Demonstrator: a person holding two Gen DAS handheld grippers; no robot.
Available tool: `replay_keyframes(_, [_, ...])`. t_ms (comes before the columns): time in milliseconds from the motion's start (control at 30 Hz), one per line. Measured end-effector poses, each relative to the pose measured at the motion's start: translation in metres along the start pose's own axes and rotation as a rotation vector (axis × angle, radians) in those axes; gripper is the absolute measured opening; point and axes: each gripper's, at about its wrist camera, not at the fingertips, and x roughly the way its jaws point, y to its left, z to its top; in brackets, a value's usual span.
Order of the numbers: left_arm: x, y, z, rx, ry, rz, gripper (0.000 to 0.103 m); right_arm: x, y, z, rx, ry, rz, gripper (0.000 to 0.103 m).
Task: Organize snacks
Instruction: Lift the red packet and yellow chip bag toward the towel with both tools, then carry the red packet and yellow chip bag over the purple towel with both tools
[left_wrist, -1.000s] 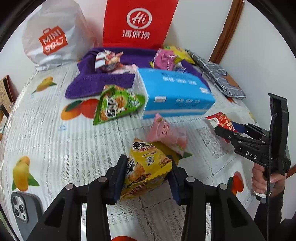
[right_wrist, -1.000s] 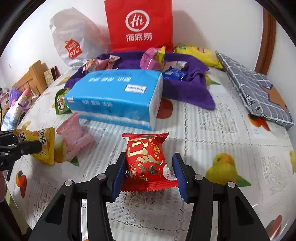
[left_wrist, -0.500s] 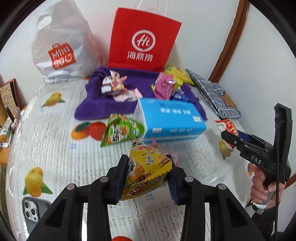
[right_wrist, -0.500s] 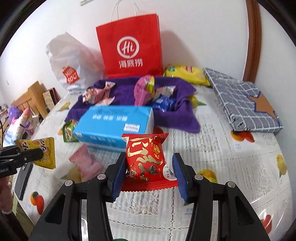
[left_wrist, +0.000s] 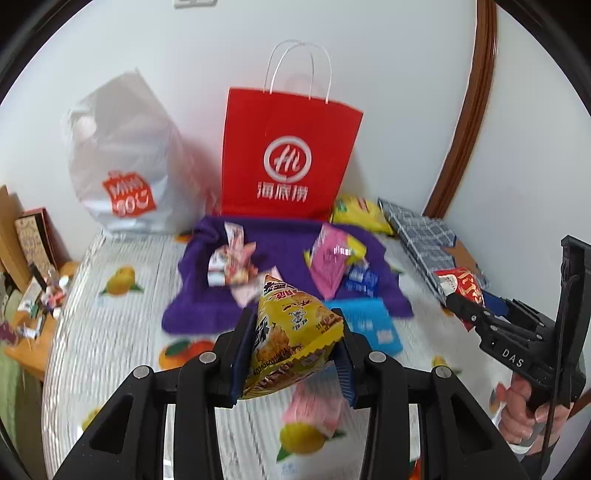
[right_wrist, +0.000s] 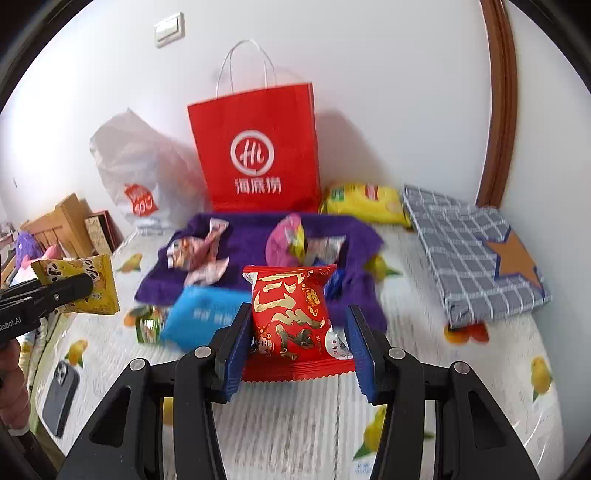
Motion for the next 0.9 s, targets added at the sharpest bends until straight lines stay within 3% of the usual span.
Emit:
replay_keyframes(367, [0.037, -0.001, 0.053, -0.004, -0.034, 0.063, 0.037, 0.042, 0.002, 0.060, -0.015, -0.015, 0.004, 0.049])
replay_keyframes(900, [0.106, 0.005, 0.118, -0.035, -0.028, 0.057, 0.037, 0.106, -0.005, 0.124, 0.009, -0.036, 0.046, 0.049])
